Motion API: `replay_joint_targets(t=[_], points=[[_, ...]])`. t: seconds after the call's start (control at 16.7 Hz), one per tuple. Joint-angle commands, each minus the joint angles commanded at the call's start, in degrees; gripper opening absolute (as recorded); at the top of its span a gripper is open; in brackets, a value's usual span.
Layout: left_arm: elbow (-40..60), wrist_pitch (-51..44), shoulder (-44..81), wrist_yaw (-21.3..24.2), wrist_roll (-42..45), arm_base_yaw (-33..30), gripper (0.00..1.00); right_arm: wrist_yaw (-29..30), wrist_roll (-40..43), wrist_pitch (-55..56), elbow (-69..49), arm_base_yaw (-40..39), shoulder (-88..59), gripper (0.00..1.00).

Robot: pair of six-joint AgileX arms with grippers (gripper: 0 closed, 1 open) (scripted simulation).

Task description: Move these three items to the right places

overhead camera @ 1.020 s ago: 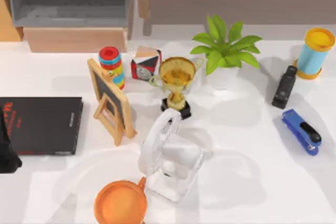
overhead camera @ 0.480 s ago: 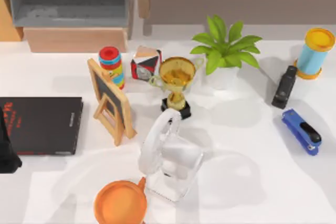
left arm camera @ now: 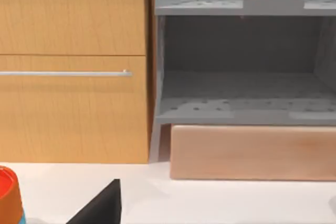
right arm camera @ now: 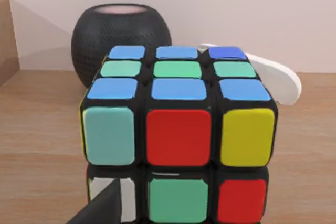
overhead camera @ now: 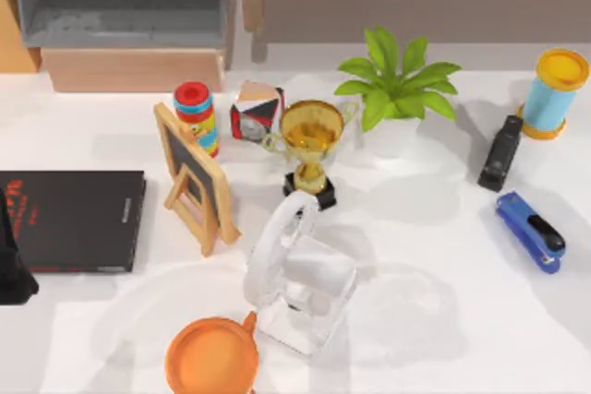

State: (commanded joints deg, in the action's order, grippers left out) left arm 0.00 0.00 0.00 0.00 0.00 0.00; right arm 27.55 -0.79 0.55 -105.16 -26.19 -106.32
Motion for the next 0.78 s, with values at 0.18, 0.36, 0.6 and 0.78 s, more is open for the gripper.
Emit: replay_joint_targets(t=[0.18,0.36,0.6,0.78], points=[[0.0,0.0,0.0,0.0,0.0,0.0,1.00,-3.1,0.1,-0.1,10.8,2.6,10.9,1.00],[0.0,0.0,0.0,0.0,0.0,0.0,1.00,-6.9,0.2,-0.2,25.7,6.1,26.0,1.00],[0.0,0.0,0.0,0.0,0.0,0.0,1.00,-12.6,0.4,-0.3,49.7,11.6,50.4,1.00],[0.0,0.0,0.0,0.0,0.0,0.0,1.00,-17.1,0.5,-0.4,68.4,15.9,69.4,1.00]])
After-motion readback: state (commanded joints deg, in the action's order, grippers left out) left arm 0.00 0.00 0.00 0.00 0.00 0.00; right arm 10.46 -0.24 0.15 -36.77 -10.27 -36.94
